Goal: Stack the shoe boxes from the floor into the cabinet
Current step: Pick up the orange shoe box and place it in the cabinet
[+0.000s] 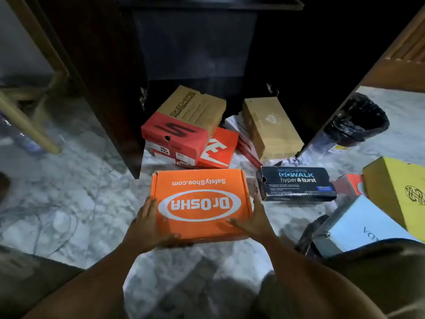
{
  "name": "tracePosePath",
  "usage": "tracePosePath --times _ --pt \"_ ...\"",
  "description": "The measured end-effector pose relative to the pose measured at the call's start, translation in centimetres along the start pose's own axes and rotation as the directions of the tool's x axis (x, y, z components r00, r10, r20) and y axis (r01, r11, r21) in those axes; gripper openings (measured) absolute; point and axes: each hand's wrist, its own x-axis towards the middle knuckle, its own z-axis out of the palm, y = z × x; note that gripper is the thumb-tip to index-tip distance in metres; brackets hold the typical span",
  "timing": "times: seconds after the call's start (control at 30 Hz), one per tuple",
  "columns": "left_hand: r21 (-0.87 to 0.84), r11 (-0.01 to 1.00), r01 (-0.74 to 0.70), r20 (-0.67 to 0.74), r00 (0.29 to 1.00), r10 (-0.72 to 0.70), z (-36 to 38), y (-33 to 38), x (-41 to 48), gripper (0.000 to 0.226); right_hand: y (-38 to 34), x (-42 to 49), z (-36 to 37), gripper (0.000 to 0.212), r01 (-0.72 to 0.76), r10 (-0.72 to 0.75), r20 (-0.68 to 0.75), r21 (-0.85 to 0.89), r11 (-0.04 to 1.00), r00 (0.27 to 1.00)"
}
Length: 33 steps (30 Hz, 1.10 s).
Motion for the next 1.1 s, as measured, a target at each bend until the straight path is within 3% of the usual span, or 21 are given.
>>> tracePosePath --times 0.03,0.13,0.23,0.3,0.47,0.93,1.1 --pt "-0.051 0.999 0.001 0.002 1.0 -0.001 0.1 -0.5 -0.2 0.155 -0.3 -0.9 0.4 0.103 0.013 -0.014 0.007 0.08 0.997 1.0" --pt "-0.242 0.97 0.006 0.014 1.0 -0.003 0.7 -2.0 -0.8 0.156 1.2 -2.9 1.0 0.111 0.112 -0.112 0.033 0.017 0.994 0.993" --pt "-0.458 0.889 -0.002 0.083 0.996 0.045 1.9 -2.8 -1.9 0.149 1.9 -3.8 0.9 0.11 0.011 -0.014 0.062 0.055 0.998 0.998" --pt "-0.497 0.868 -0.018 0.094 0.993 0.075 2.1 -2.9 -2.0 0.147 1.8 -3.7 0.8 0.108 -0.016 0.011 0.071 0.073 0.997 0.997" --pt "-0.448 0.894 0.011 0.075 0.997 0.025 2.4 -3.8 -1.0 0.152 2.7 -2.8 0.4 0.117 0.002 0.0 0.071 -0.027 1.0 0.997" --pt "-0.292 0.956 0.04 0.074 0.997 -0.019 3.2 -2.4 -2.2 0.149 2.8 -3.2 0.5 0.121 -0.028 0.03 0.044 -0.058 0.998 0.999" --pt "-0.199 0.979 0.039 0.068 0.997 -0.025 2.1 -1.8 -3.5 0.15 1.8 -4.5 -0.2 0.105 -0.025 0.028 0.068 -0.039 0.999 0.997"
